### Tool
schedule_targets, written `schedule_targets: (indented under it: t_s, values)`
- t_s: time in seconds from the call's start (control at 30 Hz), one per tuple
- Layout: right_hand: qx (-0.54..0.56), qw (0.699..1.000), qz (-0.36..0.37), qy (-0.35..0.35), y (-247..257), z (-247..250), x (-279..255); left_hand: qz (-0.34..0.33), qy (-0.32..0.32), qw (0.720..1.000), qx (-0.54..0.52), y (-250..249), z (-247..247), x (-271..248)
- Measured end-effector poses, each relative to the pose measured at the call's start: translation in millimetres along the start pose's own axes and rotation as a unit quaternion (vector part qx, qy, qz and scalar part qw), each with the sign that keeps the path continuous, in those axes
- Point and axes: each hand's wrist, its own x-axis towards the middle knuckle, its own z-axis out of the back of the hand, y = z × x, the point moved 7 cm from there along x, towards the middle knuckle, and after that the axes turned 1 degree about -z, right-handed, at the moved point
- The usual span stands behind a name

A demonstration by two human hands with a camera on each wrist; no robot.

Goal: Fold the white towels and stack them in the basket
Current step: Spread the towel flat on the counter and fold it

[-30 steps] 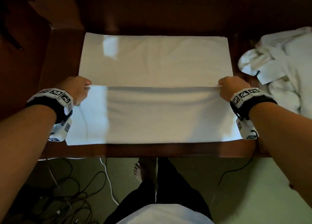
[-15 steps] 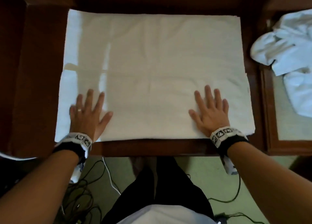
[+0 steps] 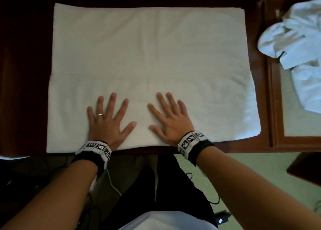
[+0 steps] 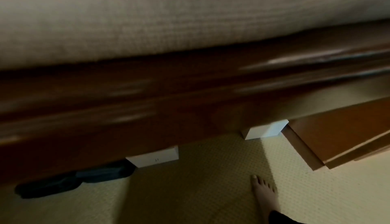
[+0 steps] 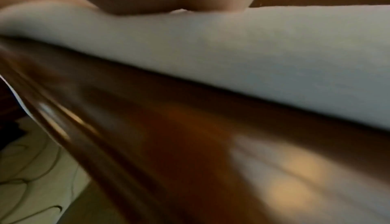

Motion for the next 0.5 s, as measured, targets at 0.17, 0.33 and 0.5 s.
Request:
schedule_targets:
  t_s: [0.17, 0.33, 0.5]
  values:
    - [-0.005, 0.991, -0.136, -0.002, -139, 8, -34, 0.003, -0.015, 1.0, -0.01, 1, -1, -1]
    - [0.058, 0.946, -0.319, -0.008, -209, 23, -52, 0.013, -0.012, 1.0, -0.024, -5, 7, 2]
    - [0.041, 0.989, -0.145, -0.017, -98, 27, -12, -0.03, -0.001, 0.999, -0.044, -32, 29, 22]
